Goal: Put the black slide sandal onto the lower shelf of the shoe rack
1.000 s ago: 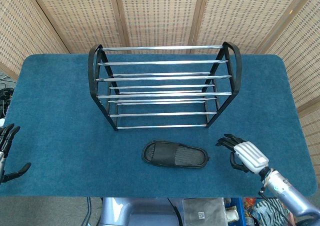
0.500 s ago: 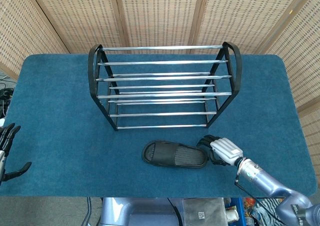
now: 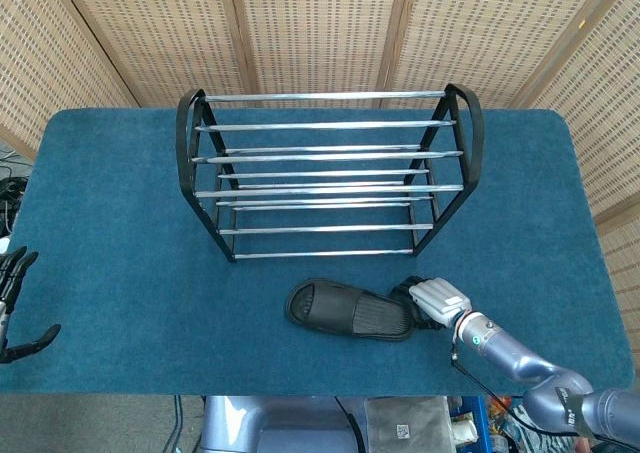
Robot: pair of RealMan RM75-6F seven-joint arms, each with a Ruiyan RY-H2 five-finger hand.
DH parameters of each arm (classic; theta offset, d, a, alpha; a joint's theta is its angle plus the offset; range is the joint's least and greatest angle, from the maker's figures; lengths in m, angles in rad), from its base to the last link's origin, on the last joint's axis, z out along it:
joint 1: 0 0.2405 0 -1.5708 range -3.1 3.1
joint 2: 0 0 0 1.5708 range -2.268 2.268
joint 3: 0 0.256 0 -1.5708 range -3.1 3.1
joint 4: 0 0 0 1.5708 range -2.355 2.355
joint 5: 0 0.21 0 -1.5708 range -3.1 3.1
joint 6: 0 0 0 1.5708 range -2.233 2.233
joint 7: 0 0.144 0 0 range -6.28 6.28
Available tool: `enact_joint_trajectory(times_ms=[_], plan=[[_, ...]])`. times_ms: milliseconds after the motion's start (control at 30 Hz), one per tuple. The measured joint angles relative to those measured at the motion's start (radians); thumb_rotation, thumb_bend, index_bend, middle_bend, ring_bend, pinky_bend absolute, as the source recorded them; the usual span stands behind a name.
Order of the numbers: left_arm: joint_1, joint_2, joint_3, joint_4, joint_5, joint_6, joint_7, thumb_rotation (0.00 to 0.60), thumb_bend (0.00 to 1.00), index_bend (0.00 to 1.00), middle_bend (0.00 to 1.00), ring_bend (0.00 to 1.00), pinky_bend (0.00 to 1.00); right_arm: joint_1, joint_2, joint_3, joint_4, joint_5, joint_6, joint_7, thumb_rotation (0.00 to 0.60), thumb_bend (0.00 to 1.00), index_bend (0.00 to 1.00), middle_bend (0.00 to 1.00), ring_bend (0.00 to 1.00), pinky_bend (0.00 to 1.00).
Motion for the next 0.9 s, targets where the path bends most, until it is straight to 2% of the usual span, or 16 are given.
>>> enact_joint_trajectory(times_ms=[300,500,700,900], plan=[[0.002,0.005,0.003,-0.002,0.010,0.004,-0.011,0.600,0.24,0.00,0.00,0.00,0.00,0.034,0.118,-0.056,-0.177,-0.013,-0.069,-0.062,0.600,1.00,0.24,0.29,0.18,0.28],[0.004,0.008,0.003,-0.001,0.012,0.008,-0.021,0.600,0.24,0.00,0.00,0.00,0.00,0.054,0.150,-0.066,-0.314,-0.088,-0.080,-0.064,0.600,1.00,0.24,0.29,0.18,0.28],[0.005,0.012,0.004,0.001,0.013,0.011,-0.033,0.600,0.24,0.00,0.00,0.00,0.00,0.090,0.120,-0.057,-0.352,-0.120,-0.094,-0.059,0.600,1.00,0.24,0.28,0.18,0.28],[0.007,0.018,0.004,0.009,0.016,0.014,-0.059,0.600,0.24,0.00,0.00,0.00,0.00,0.120,0.048,-0.037,-0.345,-0.100,-0.078,-0.133,0.600,1.00,0.24,0.28,0.18,0.28]])
